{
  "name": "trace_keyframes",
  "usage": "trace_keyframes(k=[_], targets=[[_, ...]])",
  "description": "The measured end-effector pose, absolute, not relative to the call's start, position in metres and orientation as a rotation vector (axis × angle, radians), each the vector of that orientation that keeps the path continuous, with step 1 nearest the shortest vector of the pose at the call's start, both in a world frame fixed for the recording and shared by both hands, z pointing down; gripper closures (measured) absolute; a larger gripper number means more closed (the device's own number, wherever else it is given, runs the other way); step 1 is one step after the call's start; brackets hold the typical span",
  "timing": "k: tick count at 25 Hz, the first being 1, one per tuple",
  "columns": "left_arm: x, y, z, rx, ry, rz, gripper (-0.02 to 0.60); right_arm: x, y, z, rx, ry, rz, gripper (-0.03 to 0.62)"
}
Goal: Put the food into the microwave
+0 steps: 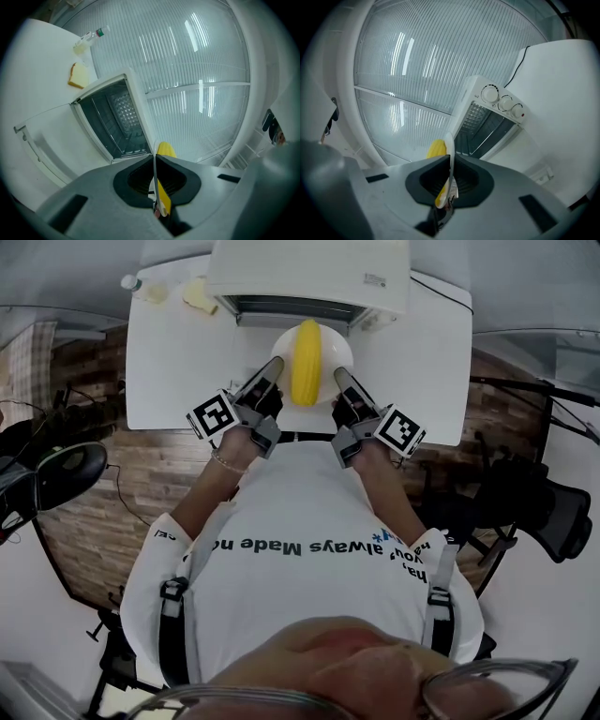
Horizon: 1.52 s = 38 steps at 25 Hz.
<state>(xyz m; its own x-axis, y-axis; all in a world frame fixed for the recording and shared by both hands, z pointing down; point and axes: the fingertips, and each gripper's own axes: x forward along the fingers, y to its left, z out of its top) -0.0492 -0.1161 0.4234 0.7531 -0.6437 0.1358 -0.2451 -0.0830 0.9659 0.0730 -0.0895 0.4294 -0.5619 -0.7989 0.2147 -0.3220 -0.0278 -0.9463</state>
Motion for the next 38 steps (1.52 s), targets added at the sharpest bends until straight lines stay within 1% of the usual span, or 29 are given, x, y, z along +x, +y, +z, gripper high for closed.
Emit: trace_keyframes(k=[22, 34, 38], targets=[[-0.052, -0.154, 0.502, 1.655, -0.731, -0.315, 0.565, 0.071, -0.126, 0.506, -1.224, 1.824, -1.688, 0.571], [-0.063, -0.225, 0.558, 1.61, -0.754, -0.27, 0.563, 0.06, -0.2, 0.559, -1.249, 1.805, -1.753, 0.571], [-0.068, -0.221, 0.567, 1.62, -0.76, -0.274, 0.563, 0.055, -0.197, 0.569, -1.252, 1.816, -1.747, 0.571]])
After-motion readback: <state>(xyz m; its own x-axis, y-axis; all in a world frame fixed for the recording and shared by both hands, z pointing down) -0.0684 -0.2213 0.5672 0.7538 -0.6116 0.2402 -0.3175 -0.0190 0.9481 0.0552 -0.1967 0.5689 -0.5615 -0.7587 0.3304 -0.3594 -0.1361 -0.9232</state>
